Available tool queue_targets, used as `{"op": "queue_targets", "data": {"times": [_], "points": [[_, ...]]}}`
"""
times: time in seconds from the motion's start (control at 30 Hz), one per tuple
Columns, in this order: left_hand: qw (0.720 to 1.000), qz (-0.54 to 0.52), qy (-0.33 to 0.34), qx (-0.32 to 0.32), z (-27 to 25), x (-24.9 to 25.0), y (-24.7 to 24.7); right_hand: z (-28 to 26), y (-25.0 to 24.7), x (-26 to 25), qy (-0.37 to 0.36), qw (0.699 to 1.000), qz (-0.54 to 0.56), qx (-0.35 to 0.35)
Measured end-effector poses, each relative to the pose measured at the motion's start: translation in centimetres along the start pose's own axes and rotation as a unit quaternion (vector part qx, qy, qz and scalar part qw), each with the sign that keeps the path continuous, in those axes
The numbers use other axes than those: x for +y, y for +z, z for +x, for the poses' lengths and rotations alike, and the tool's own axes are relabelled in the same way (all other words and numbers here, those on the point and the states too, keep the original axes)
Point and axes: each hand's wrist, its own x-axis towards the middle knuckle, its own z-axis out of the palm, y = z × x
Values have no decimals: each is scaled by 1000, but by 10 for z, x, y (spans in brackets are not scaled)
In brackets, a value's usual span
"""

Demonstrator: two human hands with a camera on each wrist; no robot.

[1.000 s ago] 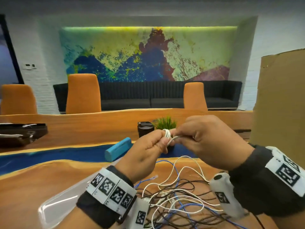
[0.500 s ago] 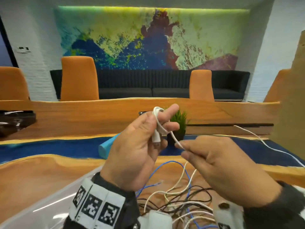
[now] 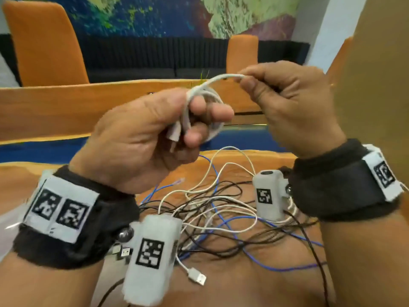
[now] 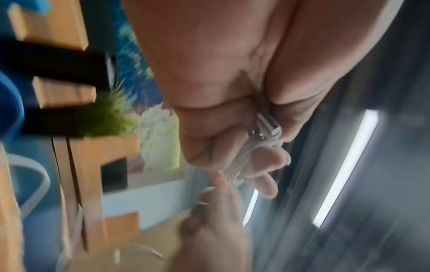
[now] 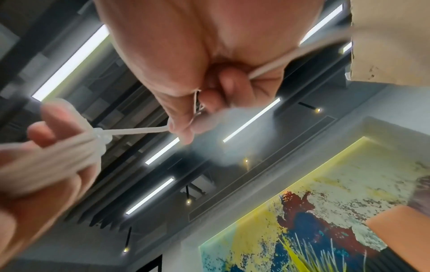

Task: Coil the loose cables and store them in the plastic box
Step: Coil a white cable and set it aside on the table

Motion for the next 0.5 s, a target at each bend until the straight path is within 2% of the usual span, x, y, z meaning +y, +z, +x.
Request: {"op": "queue_targets", "data": {"times": [0.1, 0.13, 0.17, 0.23, 0.27, 0.3, 0.4, 0.47, 0.5], "points": [[975, -211, 35, -65, 2, 13, -7, -4, 5, -4, 3, 997, -1, -76], [973, -218, 52, -51, 3, 17, -8, -5, 8, -9, -1, 993, 1, -118], [980, -184, 71, -6, 4, 19, -6, -7, 10, -14, -9, 987, 4, -159], [982, -33, 121, 139, 4, 19, -2, -9, 13, -26, -46, 970, -14, -238], [967, 59, 141, 205, 5, 15, -2, -10, 13, -32, -71, 958, -42, -273], [946, 150, 153, 242, 6, 10, -2, -11, 13, -38, -91, 948, -70, -296], [900, 329, 132, 253, 3, 4, 1, -10, 7, -46, -90, 948, -69, -297], [859, 452, 124, 209, 2, 2, 1, -9, 2, -45, -91, 957, -51, -272], [824, 528, 116, 171, 2, 0, 1, -8, 0, -44, -91, 963, -39, -252]]}}
